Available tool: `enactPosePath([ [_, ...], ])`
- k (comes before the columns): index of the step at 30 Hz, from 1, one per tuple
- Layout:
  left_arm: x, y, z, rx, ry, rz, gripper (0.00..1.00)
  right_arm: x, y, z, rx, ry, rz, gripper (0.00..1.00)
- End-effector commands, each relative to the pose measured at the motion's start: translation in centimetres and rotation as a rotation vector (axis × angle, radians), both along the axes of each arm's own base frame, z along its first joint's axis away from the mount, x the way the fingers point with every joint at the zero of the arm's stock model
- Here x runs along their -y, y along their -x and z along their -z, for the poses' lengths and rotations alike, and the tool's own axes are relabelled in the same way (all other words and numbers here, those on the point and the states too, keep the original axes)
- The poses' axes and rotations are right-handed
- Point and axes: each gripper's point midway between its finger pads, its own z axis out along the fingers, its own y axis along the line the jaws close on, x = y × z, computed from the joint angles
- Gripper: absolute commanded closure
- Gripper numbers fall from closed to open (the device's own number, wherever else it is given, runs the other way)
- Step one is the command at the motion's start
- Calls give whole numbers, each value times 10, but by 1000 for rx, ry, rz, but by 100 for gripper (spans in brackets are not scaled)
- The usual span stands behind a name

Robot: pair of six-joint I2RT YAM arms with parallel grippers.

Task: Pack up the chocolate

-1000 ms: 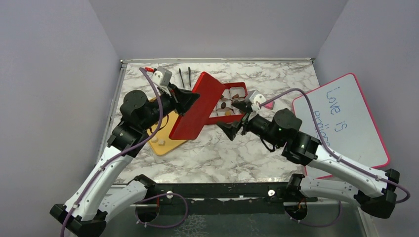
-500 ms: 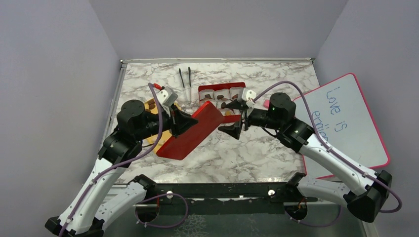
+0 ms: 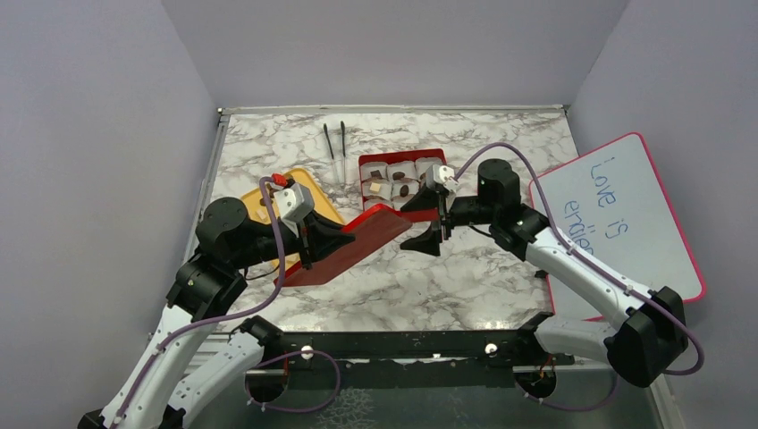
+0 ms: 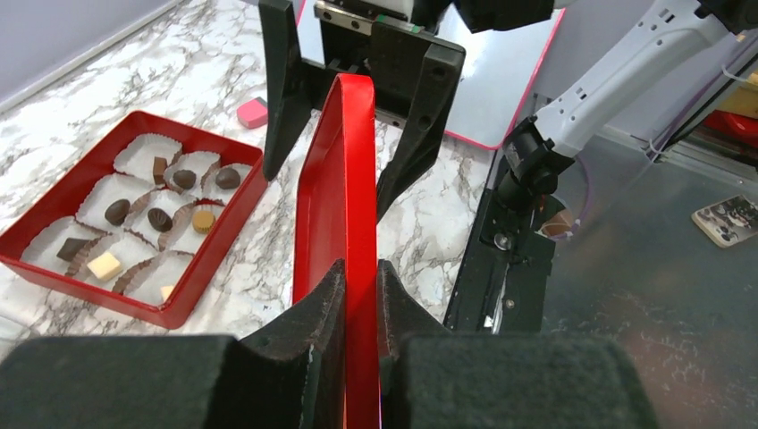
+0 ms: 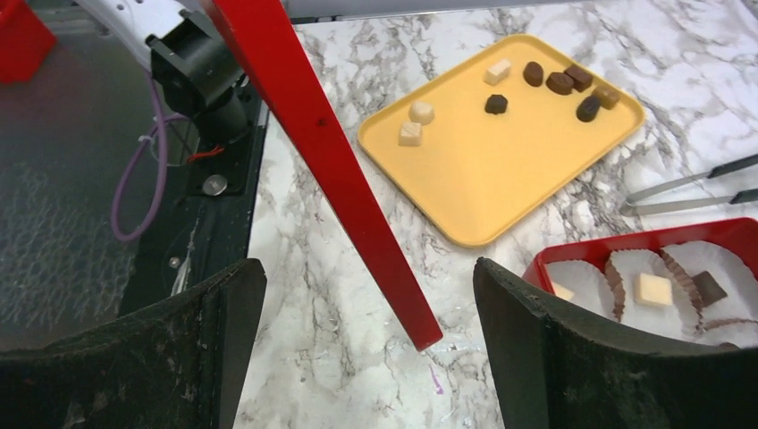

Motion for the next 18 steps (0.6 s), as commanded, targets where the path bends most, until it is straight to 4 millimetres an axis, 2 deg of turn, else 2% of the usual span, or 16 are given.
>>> enactPosePath([
  [1,1,12,-27,134,46,60,100,-2,12,-13,52,-54,-119,11],
  [8,2,16,-32,151,61,88,100,-4,15,-4,36,-47,-160,27],
  [12,3,22,-36,175,76,115,100,-6,14,4,13,-36,-179,32],
  [15,2,23,-40,194,88,113,100,-7,14,3,11,-38,-188,41],
  [18,1,22,-40,210,87,102,100,-6,14,1,20,-40,-181,54],
])
